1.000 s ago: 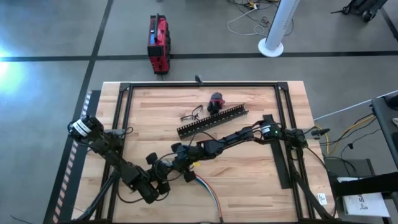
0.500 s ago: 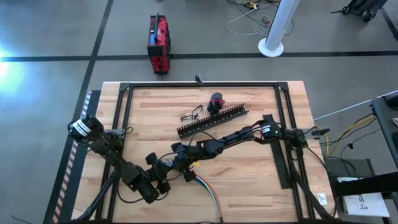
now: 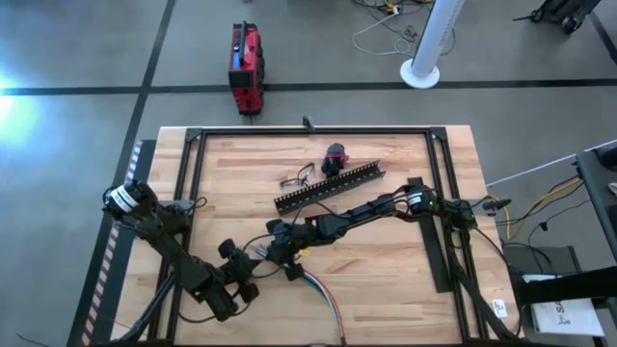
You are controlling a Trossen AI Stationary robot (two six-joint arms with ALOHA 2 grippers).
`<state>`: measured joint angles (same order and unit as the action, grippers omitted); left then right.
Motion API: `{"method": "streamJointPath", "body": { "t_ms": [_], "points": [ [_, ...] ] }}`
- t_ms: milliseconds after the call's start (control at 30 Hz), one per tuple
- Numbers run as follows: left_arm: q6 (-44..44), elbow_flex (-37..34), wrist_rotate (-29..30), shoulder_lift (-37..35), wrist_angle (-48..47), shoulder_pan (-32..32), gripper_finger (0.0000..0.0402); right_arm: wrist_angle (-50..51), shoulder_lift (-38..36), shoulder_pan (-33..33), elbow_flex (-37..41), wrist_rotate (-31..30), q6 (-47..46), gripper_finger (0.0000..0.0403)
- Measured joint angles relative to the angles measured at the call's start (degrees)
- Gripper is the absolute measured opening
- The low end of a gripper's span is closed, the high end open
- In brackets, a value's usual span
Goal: Ziptie cables
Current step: Wrap the cable wires with black zip tie
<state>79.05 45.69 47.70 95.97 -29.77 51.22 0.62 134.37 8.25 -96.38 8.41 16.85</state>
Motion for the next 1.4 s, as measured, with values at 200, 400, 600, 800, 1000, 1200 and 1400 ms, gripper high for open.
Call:
{"method": "streamJointPath", "body": {
  "t_ms": [200, 400, 600, 800, 1000, 1200, 1400],
  "points": [
    [8.5, -0.1, 0.5, 0.4, -5.7, 3.0, 0.0001, 1.6, 0.0, -0.4, 0.1, 0.1, -0.4, 0.0009],
    [11.0, -0.1, 2.3, 0.5, -6.2, 4.2, 0.0001, 2.2, 0.0, -0.4, 0.1, 0.1, -0.8, 0.0009],
    [9.7, 0.3, 2.3, 0.5, -5.4, 4.2, 0.0000, 1.9, 0.0, -0.4, 0.1, 0.0, -1.1, 0.0029],
    [9.0, 0.3, 2.3, 0.5, -4.7, 4.2, 0.0000, 1.9, 0.0, -0.4, 0.1, -0.7, -1.9, 0.0048],
    [8.7, 0.3, 2.7, 0.5, -4.5, 4.2, 0.0000, 2.1, 0.0, -0.4, 0.1, -1.0, -1.9, 0.0040],
    [8.6, 0.3, 7.3, -0.3, -4.4, 5.0, 0.0000, 2.2, 0.0, -0.5, 0.0, -0.9, -1.7, 0.0008],
    [9.9, 0.3, 9.5, -1.0, -4.7, 7.3, 0.0000, 3.2, 0.0, -1.2, 0.0, -0.5, -1.8, 0.0012]
  ]
}}
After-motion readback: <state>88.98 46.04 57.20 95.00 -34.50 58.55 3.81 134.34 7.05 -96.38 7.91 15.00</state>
